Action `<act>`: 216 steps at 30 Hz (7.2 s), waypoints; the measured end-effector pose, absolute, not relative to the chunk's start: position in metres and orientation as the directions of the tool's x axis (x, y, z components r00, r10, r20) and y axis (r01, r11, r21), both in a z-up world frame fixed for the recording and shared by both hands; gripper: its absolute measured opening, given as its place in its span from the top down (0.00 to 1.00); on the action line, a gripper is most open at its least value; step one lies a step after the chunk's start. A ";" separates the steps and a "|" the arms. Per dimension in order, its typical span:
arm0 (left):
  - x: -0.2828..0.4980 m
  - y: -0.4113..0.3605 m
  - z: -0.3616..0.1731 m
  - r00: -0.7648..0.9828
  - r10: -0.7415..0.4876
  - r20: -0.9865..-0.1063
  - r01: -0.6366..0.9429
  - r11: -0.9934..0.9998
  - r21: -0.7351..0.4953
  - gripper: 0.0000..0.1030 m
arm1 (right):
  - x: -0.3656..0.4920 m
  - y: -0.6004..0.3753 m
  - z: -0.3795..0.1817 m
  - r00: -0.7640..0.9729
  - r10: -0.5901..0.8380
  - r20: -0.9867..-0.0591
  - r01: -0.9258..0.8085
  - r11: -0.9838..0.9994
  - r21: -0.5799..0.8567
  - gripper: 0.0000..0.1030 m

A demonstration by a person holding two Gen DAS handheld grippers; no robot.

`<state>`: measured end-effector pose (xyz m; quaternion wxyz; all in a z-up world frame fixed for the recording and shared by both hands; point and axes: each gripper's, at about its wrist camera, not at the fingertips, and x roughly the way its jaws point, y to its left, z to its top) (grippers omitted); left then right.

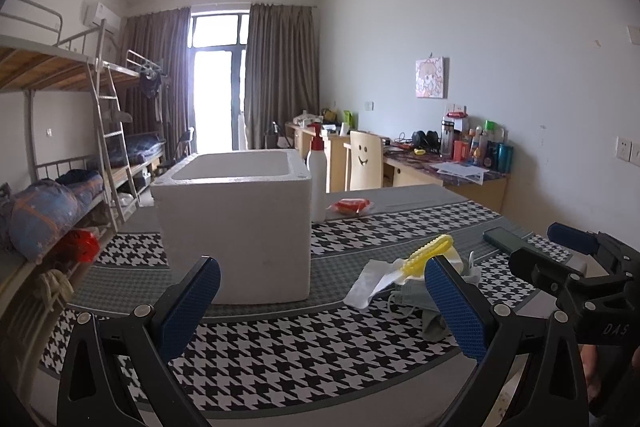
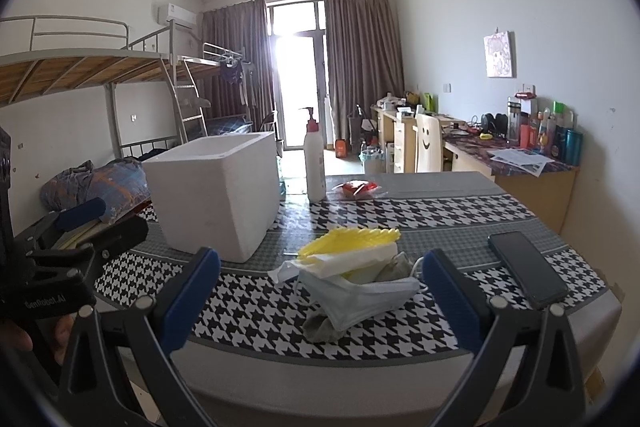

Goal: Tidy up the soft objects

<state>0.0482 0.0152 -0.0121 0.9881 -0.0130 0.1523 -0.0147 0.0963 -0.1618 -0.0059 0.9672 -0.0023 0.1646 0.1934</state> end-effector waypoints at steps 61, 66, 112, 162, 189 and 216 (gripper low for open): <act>0.166 -0.046 -0.038 0.817 -0.294 -0.495 0.330 0.944 -0.016 0.08 | 0.168 -0.201 -0.045 0.831 0.254 -0.494 -0.232 0.967 0.107 0.01; 0.175 -0.060 -0.040 0.797 -0.320 -0.512 0.373 0.928 0.001 0.12 | 0.168 -0.208 -0.050 0.827 0.240 -0.509 -0.214 0.971 0.110 0.01; 0.174 -0.018 -0.032 0.800 -0.321 -0.506 0.313 0.944 -0.104 0.90 | 0.197 -0.164 -0.044 0.739 0.429 -0.520 -0.411 0.898 0.156 0.01; 0.136 0.020 0.006 0.882 -0.234 -0.409 0.218 0.972 -0.088 0.90 | 0.180 -0.119 0.013 0.726 0.497 -0.475 -0.517 0.850 0.099 0.91; 0.138 0.036 0.047 0.939 -0.161 -0.303 0.166 0.986 -0.008 0.90 | 0.182 -0.117 0.056 0.779 0.515 -0.359 -0.521 0.849 0.086 0.91; 0.143 0.079 0.065 0.966 0.013 -0.259 -0.008 1.000 0.019 0.90 | 0.197 -0.084 0.081 0.769 0.562 -0.306 -0.573 0.817 0.059 0.91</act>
